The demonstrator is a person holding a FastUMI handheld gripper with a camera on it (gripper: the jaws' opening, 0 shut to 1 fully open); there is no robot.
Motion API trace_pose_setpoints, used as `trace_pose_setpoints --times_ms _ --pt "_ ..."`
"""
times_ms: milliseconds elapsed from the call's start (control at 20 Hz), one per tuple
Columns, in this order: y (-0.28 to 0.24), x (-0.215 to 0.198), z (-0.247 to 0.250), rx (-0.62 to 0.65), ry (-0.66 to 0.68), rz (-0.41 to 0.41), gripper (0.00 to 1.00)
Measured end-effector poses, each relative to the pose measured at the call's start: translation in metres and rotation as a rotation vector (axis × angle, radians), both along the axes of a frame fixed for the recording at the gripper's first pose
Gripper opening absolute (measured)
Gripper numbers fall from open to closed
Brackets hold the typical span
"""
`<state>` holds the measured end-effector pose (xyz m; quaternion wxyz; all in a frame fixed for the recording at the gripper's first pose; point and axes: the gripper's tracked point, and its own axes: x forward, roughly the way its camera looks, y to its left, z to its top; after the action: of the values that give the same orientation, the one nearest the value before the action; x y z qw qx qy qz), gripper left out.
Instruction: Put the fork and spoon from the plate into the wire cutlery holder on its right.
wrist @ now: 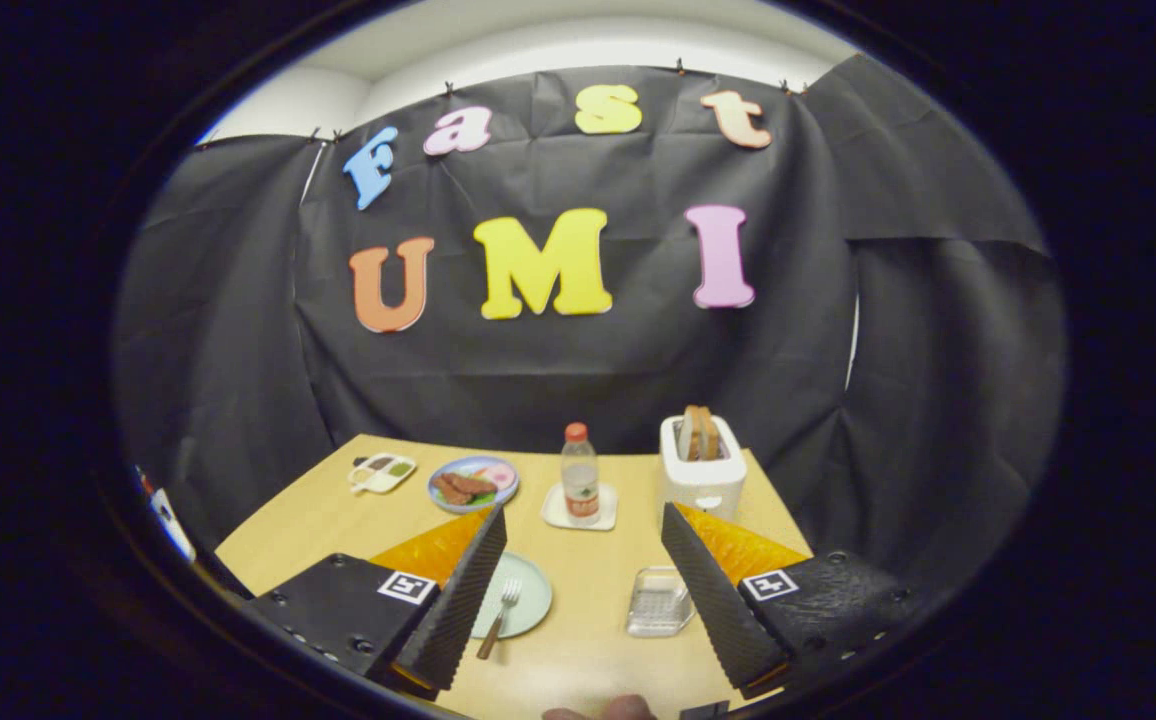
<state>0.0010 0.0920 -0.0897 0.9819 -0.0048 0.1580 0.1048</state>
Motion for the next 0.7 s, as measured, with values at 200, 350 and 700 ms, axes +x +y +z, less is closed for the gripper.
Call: trace_pose_setpoints --times_ms 200,350,700 --pt "0.031 -0.007 -0.072 -0.040 0.293 0.070 0.96" --pt "0.054 -0.023 -0.129 -0.047 0.542 0.111 0.96" --pt "0.083 -0.035 -0.220 -0.151 0.923 0.114 0.95"
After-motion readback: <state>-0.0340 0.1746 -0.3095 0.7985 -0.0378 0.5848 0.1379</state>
